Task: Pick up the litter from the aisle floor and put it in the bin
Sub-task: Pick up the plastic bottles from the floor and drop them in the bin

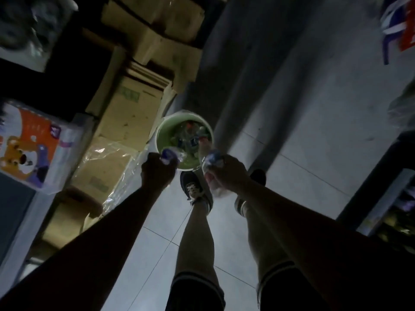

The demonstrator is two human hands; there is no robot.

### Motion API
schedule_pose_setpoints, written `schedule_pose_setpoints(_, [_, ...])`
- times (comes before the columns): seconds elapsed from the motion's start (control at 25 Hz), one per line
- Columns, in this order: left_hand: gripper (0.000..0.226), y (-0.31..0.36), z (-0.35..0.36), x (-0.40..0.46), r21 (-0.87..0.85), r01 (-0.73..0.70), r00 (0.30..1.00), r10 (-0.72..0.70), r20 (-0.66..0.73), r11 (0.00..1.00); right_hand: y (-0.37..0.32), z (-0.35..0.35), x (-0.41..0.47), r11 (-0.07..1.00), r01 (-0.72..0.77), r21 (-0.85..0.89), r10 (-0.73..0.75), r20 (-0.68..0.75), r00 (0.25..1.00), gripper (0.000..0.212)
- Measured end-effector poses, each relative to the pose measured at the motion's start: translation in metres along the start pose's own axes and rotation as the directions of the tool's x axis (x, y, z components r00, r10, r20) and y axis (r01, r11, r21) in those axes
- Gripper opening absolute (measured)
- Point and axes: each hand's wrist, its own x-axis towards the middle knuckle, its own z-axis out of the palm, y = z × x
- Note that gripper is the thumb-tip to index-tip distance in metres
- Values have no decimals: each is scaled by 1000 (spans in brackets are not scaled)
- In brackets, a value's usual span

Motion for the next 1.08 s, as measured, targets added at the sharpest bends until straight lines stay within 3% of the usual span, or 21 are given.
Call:
schedule_pose_setpoints(0.08, [69,-6,12,35,-9,-4,1000,5,29,1000,-7,19,35,1000,27,3,-27,-18,999,53])
schedule_pose_setpoints(0.24, [63,-29,1,33,37,39,995,-43,95,999,11,35,37,993,-116,-13,116,8,993,69])
schedule_pose_setpoints(0.44, [29,-40,-56,-65,53,-25,979,14,205,998,40,6,-66,963,-150,-226,175,97,980,51])
schedule_pose_setpoints(0.56, [23,-32,-91,-138,61,-53,977,39,209,997,40,-24,-130,923,-46,-383,101,126,987,48])
schedule_pose_setpoints(0.68, [23,-15,-120,-218,19,3,991,-6,134,1000,26,-62,-189,864,143,-483,-77,154,985,42])
schedule_pose_setpoints(0.84, [23,-1,-125,-331,-119,84,996,-87,-17,989,5,-115,-245,623,427,-656,-346,259,902,40])
schedule_pose_setpoints(0.96, [23,0,-100,-404,-244,177,975,-204,-90,954,-7,-144,-276,487,534,-692,-368,391,843,42])
schedule_pose_setpoints(1.08, [26,-7,-62,-474,-393,303,933,-355,-65,868,-13,-159,-301,280,607,-744,-425,471,773,32])
